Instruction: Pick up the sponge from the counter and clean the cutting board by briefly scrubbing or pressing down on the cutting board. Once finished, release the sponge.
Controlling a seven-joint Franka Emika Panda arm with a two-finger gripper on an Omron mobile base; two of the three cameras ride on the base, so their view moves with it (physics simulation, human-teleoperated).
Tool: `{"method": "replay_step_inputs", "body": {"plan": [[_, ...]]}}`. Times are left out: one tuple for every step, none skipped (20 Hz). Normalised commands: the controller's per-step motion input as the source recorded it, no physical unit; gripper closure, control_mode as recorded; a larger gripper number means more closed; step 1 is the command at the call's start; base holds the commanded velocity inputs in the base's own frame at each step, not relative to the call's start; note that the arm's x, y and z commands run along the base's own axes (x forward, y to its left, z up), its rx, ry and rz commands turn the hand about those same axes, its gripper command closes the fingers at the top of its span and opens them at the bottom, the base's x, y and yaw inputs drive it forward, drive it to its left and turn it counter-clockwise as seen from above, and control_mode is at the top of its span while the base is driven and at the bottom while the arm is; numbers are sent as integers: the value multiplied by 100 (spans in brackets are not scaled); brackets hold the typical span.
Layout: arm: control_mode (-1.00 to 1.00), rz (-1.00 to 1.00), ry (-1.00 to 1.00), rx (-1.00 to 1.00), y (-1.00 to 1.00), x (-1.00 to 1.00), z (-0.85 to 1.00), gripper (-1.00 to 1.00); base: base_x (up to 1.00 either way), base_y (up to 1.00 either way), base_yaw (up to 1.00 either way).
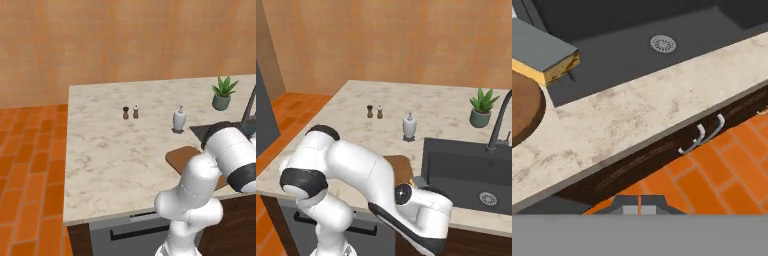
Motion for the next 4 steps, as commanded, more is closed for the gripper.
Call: {"method": "replay_step_inputs", "body": {"plan": [[-100,27,8,19,96,64,100,100,0,0,0],[-100,27,7,26,72,71,100,100,0,0,0],[-100,23,9,21,59,77,100,100,0,0,0],[-100,22,5,23,44,75,100,100,0,0,0]]}}
